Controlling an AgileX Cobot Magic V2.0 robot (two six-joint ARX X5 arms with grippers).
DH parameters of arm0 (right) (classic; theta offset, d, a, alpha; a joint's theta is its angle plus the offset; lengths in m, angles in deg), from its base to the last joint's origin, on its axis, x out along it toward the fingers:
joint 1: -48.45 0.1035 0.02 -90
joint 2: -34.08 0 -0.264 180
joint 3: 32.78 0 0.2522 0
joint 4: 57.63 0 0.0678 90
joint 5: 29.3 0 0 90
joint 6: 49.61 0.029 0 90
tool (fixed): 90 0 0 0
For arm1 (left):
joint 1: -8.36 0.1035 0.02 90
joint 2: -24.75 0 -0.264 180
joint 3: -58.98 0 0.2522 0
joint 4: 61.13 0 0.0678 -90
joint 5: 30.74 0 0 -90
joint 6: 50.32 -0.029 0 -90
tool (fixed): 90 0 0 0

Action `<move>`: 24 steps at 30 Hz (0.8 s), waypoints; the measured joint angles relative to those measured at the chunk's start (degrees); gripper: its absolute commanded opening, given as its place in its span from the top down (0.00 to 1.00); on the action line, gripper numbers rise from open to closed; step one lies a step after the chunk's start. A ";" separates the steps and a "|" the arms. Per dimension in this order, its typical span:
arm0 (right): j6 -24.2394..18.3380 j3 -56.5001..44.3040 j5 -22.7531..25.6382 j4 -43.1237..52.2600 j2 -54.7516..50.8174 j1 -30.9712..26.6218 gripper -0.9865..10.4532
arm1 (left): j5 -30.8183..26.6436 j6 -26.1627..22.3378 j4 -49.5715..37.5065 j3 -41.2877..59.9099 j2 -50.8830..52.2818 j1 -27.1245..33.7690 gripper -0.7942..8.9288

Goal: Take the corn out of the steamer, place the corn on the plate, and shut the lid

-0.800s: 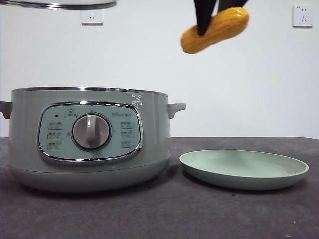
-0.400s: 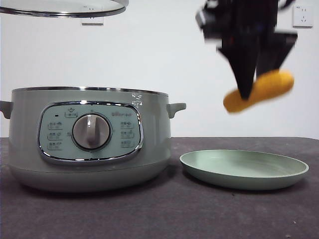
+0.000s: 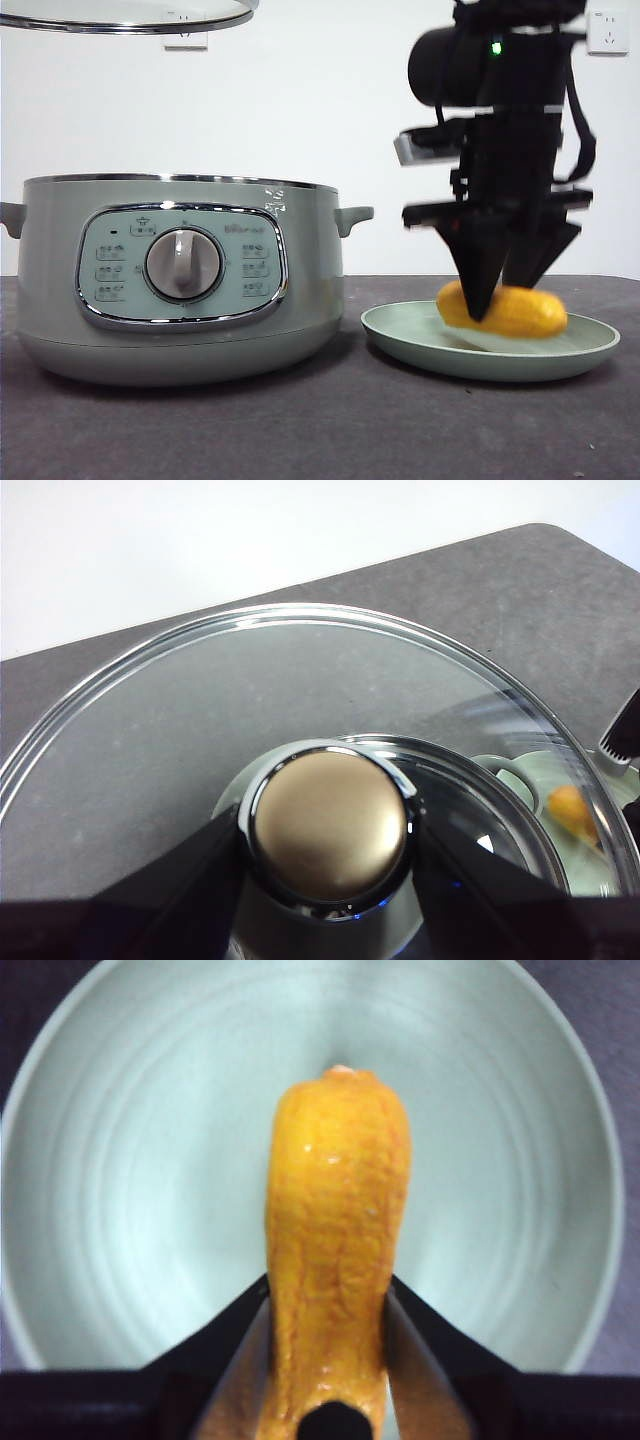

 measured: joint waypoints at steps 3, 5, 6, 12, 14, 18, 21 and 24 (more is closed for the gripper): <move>0.00 -2.78 -0.04 4.17 0.00 0.00 0.93 | 0.00 0.00 0.00 0.00 0.00 0.00 0.93; 0.00 -3.52 -0.17 5.01 0.00 0.00 0.89 | 0.00 0.00 0.00 0.00 0.00 0.00 0.93; -0.02 -3.54 -0.17 5.05 0.00 0.00 0.85 | 0.00 0.00 0.00 0.00 0.00 0.00 0.93; 0.00 -3.54 -0.17 5.20 0.00 0.00 0.62 | 0.00 0.02 -0.02 0.00 -0.07 0.00 0.93; 0.02 -3.54 -0.17 5.22 0.00 0.00 0.57 | 0.00 0.02 -0.02 0.00 -0.22 0.00 0.93; 0.26 -3.61 -0.17 4.87 -0.61 0.00 0.55 | 0.31 0.46 -0.35 0.00 -1.55 0.00 0.93; 0.31 -3.72 -0.17 3.82 -4.17 0.00 0.55 | 1.99 0.87 -0.44 0.00 -3.28 0.00 0.93; 0.83 -3.72 -0.17 3.54 -10.58 0.00 0.56 | 3.02 1.09 -0.87 0.00 -5.46 0.00 0.93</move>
